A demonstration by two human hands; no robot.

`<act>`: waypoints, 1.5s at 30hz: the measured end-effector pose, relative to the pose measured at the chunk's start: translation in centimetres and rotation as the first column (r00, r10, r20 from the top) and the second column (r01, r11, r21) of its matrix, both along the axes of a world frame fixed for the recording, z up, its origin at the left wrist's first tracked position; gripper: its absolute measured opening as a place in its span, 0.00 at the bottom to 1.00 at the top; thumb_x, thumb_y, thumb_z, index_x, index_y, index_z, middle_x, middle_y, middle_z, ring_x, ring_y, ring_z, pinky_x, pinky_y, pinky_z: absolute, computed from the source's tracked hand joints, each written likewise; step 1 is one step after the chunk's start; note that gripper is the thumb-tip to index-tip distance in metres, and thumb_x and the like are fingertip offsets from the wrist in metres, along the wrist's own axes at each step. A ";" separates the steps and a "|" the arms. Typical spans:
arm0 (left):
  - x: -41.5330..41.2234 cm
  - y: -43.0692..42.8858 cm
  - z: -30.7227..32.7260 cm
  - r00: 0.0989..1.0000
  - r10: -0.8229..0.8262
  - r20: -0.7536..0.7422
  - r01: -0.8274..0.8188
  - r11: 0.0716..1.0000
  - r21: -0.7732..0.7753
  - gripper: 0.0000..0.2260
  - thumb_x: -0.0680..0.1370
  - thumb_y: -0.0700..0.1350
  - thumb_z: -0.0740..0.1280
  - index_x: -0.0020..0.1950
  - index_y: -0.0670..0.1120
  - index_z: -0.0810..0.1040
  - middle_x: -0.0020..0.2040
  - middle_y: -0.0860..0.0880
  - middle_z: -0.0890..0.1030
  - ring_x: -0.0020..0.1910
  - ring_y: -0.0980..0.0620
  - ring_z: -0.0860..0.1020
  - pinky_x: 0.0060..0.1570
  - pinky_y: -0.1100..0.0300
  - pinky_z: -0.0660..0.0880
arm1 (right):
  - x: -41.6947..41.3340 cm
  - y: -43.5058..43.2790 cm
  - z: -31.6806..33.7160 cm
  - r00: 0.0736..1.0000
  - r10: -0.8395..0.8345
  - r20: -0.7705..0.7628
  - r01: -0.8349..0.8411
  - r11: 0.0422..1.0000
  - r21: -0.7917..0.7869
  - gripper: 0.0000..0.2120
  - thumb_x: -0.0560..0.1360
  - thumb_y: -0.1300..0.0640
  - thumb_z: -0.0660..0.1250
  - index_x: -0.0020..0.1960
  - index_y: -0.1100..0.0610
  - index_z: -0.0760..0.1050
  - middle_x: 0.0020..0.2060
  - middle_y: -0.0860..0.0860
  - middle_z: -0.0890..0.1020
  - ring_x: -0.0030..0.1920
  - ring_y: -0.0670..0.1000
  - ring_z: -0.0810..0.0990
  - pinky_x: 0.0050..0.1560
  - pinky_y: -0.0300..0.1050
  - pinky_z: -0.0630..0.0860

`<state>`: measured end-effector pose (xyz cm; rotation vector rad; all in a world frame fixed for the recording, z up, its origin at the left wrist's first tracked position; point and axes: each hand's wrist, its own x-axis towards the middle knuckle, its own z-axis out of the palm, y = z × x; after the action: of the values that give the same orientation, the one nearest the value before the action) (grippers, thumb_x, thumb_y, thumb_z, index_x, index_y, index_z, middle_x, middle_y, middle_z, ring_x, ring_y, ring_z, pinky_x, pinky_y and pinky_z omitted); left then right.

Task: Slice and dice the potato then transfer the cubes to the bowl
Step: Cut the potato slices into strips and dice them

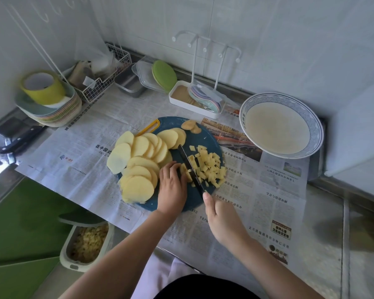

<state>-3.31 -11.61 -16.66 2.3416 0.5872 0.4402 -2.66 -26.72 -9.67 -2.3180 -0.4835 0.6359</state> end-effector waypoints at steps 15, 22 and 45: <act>0.2 -0.3 -0.3 0.999 0.029 -0.022 -0.028 0.999 0.045 0.19 0.80 0.49 0.56 0.59 0.35 0.74 0.58 0.38 0.74 0.60 0.41 0.71 0.63 0.55 0.66 | -0.6 1.2 -1.1 0.997 0.002 0.080 0.011 0.986 -0.168 0.25 0.83 0.45 0.43 0.45 0.58 0.72 0.33 0.49 0.74 0.36 0.51 0.77 0.38 0.45 0.75; 0.5 -0.1 -0.6 0.999 0.018 -0.030 -0.016 0.998 0.058 0.14 0.80 0.44 0.61 0.59 0.34 0.74 0.58 0.37 0.74 0.60 0.39 0.71 0.63 0.53 0.66 | 0.4 1.6 -0.6 1.000 0.022 0.012 -0.019 0.973 -0.228 0.25 0.83 0.45 0.42 0.32 0.53 0.62 0.28 0.47 0.67 0.28 0.45 0.66 0.28 0.38 0.60; 0.3 0.6 -0.1 0.999 -0.039 -0.011 0.039 0.996 0.086 0.16 0.79 0.43 0.54 0.59 0.36 0.74 0.56 0.38 0.74 0.58 0.47 0.66 0.62 0.54 0.65 | 1.4 1.0 -3.3 0.956 -0.177 -0.233 0.200 0.977 0.075 0.27 0.82 0.43 0.47 0.34 0.59 0.67 0.22 0.49 0.65 0.23 0.50 0.63 0.28 0.46 0.62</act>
<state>-3.00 -10.99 -16.75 2.4343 0.5355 0.4447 -1.29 -25.70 -13.01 -2.1349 -0.1807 0.7520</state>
